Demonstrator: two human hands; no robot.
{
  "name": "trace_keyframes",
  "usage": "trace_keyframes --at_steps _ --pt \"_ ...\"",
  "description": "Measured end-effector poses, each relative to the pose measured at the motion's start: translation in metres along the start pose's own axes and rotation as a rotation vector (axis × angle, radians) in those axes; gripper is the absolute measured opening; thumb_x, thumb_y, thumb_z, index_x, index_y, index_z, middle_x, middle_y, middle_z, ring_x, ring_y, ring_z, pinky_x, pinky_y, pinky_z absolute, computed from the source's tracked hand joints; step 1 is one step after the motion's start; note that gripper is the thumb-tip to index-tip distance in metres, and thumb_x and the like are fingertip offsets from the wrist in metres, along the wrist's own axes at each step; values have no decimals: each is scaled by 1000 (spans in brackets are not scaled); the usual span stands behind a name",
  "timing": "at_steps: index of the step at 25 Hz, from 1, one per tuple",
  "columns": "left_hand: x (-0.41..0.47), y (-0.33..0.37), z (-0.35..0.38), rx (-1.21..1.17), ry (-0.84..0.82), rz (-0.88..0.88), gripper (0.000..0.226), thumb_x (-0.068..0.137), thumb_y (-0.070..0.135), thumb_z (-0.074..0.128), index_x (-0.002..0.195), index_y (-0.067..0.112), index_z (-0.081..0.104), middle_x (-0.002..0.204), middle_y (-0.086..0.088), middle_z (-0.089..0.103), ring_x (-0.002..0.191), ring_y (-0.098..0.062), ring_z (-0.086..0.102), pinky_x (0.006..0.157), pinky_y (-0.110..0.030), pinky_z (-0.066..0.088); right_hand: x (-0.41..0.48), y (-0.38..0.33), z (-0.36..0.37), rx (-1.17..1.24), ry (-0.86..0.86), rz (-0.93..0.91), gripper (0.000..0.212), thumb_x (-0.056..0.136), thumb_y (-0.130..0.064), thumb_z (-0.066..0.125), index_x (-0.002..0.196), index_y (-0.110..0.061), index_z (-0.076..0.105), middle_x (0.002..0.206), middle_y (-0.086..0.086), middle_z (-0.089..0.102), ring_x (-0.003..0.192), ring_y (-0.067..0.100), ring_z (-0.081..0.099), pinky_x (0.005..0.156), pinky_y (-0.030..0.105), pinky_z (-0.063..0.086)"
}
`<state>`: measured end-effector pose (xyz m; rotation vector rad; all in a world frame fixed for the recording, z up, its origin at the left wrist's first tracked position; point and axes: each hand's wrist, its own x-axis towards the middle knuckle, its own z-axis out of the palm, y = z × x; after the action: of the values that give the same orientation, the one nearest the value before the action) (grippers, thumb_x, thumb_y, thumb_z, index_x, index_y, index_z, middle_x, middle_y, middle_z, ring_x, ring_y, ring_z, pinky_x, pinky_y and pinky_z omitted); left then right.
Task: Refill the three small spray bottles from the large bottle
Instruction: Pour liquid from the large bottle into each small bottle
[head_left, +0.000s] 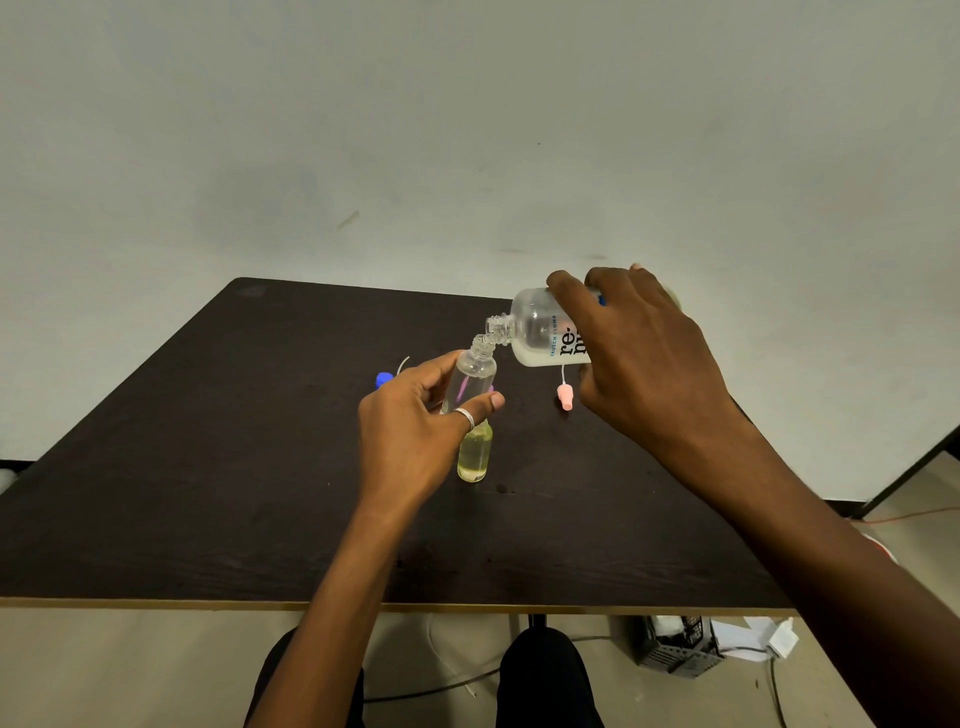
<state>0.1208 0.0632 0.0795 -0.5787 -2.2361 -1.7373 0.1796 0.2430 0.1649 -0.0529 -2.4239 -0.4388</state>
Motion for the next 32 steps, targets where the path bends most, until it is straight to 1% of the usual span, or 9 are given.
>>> trace_keyframes --at_steps 2,4,7,11,17,22,25,30,32 --pt "0 0 0 -4 0 -2 50 75 35 84 122 33 68 103 24 69 95 5 67 83 -10 52 0 0 0 2 3 0 76 61 -5 72 131 -20 48 111 9 58 102 30 54 72 37 51" --pt "0 0 0 -7 3 -3 50 75 35 84 122 33 69 103 23 70 95 5 67 84 -12 53 1 0 0 6 0 -1 76 61 -6 73 131 -21 48 111 8 58 103 31 54 71 36 49" --pt "-1 -1 1 -17 11 -5 48 74 37 85 120 35 70 100 23 72 94 5 68 85 -21 57 1 1 2 -13 13 -6 78 58 -11 78 130 -22 49 109 7 58 100 30 54 68 33 48" --pt "0 -4 2 -12 6 -20 51 74 40 84 123 33 69 105 19 74 96 3 68 87 -30 59 1 2 4 -19 7 -8 78 59 -11 78 130 -22 48 109 7 58 100 29 53 66 31 44" --pt "0 -5 4 -2 8 -24 54 74 42 83 125 33 68 110 16 73 99 2 68 88 -28 58 1 1 2 -7 -2 -5 75 63 -9 74 132 -21 46 111 8 57 103 30 53 69 33 46" --pt "0 -5 5 -10 16 -24 57 73 41 84 127 32 67 112 16 73 99 3 67 88 -24 58 1 2 2 1 -6 -8 76 63 -7 73 133 -21 47 112 9 58 103 30 53 65 29 37" --pt "0 -5 5 -12 20 -22 57 74 41 83 128 31 66 114 14 72 101 2 67 89 -26 58 -1 2 3 33 -20 2 75 64 -5 69 133 -21 45 110 7 57 101 29 52 64 28 31" --pt "0 -6 6 -7 23 -28 59 74 42 83 129 30 65 117 12 72 104 -1 67 90 -31 59 -4 2 5 105 -74 28 75 65 -12 72 132 -24 42 106 3 56 96 26 52 60 28 31" --pt "0 -6 6 -10 26 -24 59 74 42 83 129 30 65 117 11 72 104 -2 67 89 -31 59 -6 2 7 145 -97 40 75 66 -15 74 133 -24 41 105 3 56 94 26 53 60 29 35"
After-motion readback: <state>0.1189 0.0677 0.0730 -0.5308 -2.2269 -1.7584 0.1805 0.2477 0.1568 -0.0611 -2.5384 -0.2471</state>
